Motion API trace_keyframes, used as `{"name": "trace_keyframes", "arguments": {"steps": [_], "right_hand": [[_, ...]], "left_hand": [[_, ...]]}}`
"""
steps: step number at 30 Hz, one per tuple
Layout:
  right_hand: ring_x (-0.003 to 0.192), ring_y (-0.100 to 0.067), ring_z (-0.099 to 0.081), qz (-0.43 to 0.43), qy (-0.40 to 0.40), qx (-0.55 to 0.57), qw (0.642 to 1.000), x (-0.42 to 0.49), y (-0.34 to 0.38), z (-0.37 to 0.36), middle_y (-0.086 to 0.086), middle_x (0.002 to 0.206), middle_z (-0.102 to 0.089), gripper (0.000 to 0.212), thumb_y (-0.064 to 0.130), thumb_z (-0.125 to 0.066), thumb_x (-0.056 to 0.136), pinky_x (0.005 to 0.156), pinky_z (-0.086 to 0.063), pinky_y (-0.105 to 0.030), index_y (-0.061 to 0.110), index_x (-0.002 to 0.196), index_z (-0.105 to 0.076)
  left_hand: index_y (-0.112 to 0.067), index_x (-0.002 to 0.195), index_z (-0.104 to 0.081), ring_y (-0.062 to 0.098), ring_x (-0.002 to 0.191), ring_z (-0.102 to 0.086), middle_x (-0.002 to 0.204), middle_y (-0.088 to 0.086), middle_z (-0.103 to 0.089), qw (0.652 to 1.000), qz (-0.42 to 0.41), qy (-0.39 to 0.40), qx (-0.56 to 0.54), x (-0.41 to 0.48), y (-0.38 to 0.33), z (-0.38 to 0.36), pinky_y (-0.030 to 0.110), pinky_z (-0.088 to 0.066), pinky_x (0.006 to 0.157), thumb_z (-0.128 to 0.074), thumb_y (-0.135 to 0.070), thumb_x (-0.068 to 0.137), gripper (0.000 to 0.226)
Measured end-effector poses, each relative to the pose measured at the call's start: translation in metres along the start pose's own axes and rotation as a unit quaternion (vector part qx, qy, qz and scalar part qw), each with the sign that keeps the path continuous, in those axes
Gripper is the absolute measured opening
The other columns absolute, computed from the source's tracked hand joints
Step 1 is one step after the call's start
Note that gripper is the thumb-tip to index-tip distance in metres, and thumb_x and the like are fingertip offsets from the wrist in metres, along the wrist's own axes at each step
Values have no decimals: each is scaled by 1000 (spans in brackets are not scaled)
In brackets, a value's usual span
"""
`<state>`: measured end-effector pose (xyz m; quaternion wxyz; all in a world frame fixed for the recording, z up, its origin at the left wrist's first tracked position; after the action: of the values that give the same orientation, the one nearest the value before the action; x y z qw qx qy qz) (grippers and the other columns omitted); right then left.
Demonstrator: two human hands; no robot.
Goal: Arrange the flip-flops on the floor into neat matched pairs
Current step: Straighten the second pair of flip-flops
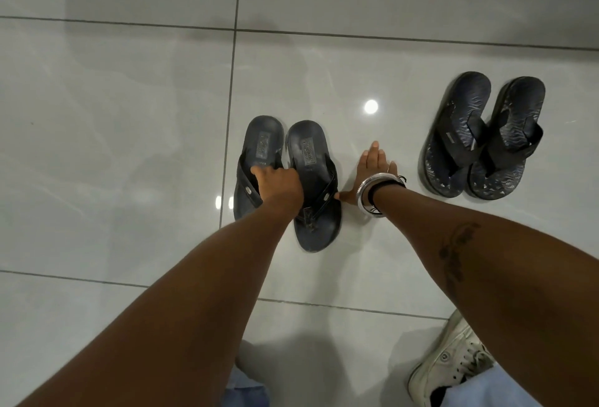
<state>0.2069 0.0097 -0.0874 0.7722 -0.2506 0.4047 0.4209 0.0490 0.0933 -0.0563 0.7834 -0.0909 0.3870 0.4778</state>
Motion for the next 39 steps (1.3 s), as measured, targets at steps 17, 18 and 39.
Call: {"name": "trace_keyframes", "arguments": {"steps": [17, 18, 39], "right_hand": [[149, -31, 10, -4, -62, -56, 996, 6, -1, -14, -17, 158, 23, 128, 74, -60, 73, 120, -10, -48, 4, 151, 14], [149, -30, 10, -6, -68, -61, 996, 7, -1, -15, -17, 158, 23, 128, 74, -61, 73, 120, -10, -49, 5, 151, 14], [148, -29, 15, -2, -86, -49, 995, 11, -6, -24, -15, 158, 26, 129, 73, -61, 73, 120, -1, -49, 7, 150, 18]], "left_hand": [[-16, 92, -60, 32, 105, -58, 95, 8, -66, 997, 42, -61, -38, 98, 123, 122, 58, -16, 113, -58, -24, 87, 9], [-17, 89, -58, 32, 105, -58, 95, 8, -65, 997, 40, -58, -36, 102, 125, 119, 59, -16, 113, -58, -24, 87, 8], [-14, 105, -64, 37, 121, -49, 114, 13, -64, 997, 33, -71, 24, 136, 124, 120, 57, -11, 114, -57, -29, 91, 22]]}}
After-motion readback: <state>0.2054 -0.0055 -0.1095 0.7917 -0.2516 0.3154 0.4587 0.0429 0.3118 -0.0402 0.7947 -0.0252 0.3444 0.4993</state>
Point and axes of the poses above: each hand's wrist, its own x-axis towards the middle knuckle, its own z-axis out of the back of the hand, y = z × x, the point moved 4 cm from there along x, towards the middle knuckle
